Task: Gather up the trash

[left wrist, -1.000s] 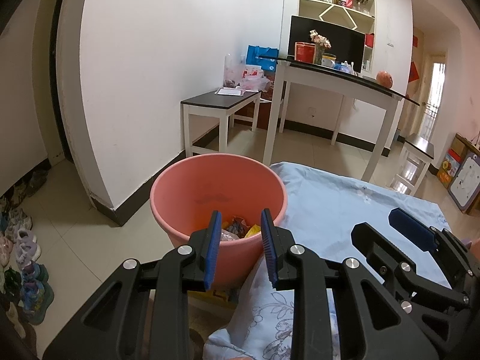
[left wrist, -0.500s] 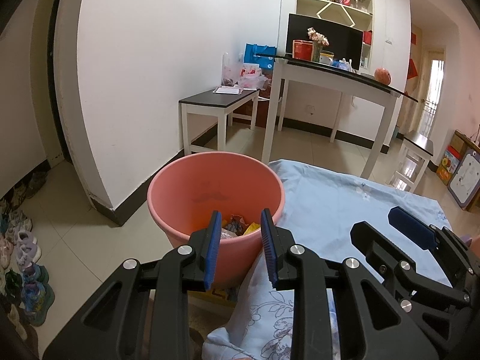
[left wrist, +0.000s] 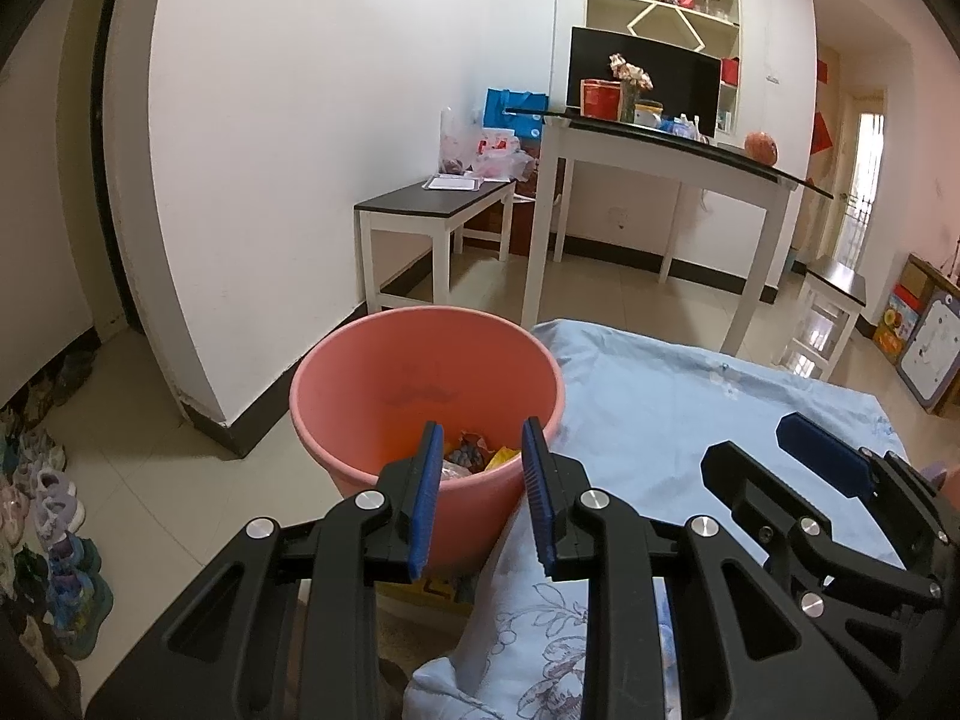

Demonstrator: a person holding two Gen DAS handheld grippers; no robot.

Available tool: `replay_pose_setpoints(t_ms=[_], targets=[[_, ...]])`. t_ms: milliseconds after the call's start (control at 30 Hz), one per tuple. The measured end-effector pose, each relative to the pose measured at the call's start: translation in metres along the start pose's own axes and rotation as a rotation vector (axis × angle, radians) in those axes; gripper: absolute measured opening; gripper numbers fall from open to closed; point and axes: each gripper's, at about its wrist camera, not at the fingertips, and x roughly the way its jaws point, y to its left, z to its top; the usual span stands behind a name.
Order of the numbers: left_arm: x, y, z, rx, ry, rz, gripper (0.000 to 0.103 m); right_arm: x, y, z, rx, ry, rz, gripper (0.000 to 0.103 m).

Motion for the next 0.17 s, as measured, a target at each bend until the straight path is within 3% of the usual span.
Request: replay_pose_setpoints(t_ms=[167], targets=[[0.0011, -0.0054, 0.0003, 0.02, 0.003, -0.012, 0.027, -0.0023, -0.0029, -0.0006, 0.011, -0.001, -0.009, 0.059]])
